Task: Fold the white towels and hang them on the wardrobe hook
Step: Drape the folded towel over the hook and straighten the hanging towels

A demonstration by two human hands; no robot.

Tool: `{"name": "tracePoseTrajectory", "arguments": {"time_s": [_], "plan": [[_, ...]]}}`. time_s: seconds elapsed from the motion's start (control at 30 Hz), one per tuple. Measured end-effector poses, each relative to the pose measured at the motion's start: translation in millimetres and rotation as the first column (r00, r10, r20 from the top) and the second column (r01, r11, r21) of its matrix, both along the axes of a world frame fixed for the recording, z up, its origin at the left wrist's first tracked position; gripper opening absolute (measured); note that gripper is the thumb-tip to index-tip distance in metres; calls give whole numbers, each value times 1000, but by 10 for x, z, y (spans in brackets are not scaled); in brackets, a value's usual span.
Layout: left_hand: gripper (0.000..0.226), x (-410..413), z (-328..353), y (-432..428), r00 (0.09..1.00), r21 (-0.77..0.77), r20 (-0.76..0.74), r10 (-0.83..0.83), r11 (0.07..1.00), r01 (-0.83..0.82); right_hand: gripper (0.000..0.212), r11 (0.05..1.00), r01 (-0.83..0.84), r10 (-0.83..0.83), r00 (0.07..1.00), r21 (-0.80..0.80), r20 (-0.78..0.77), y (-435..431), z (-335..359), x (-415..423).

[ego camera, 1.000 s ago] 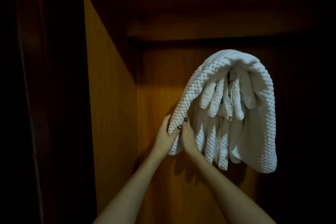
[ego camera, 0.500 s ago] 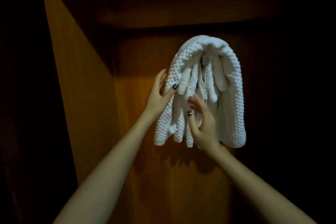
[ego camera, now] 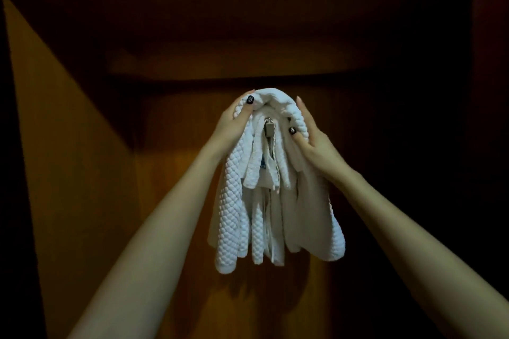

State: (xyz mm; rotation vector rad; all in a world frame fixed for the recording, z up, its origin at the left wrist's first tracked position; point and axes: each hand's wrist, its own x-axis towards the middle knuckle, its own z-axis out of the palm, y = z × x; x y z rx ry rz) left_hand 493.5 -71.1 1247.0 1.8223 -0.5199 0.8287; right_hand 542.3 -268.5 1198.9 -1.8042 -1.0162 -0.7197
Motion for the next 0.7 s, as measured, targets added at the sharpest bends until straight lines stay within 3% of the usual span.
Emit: {"name": "tracePoseTrajectory", "arguments": {"time_s": [0.1, 0.23, 0.4, 0.57, 0.7], "plan": [[47, 79, 92, 67, 998, 16, -19, 58, 998, -58, 53, 992, -60, 65, 997, 114, -37, 100, 205, 98], [49, 175, 159, 215, 994, 43, -32, 101, 994, -99, 46, 992, -120, 122, 991, 41, -54, -11, 406, 294], [33, 203, 235, 177, 987, 68, 87, 133, 988, -140, 41, 994, -103, 104, 994, 38, -26, -116, 518, 382], [42, 226, -51, 185, 998, 57, -15, -65, 996, 66, 45, 995, -95, 96, 992, 23, -77, 5, 62, 407], [53, 282, -465, 68, 993, -67, 50, -106, 992, 109, 57, 989, -125, 136, 980, 83, -146, 153, -102, 344]]}}
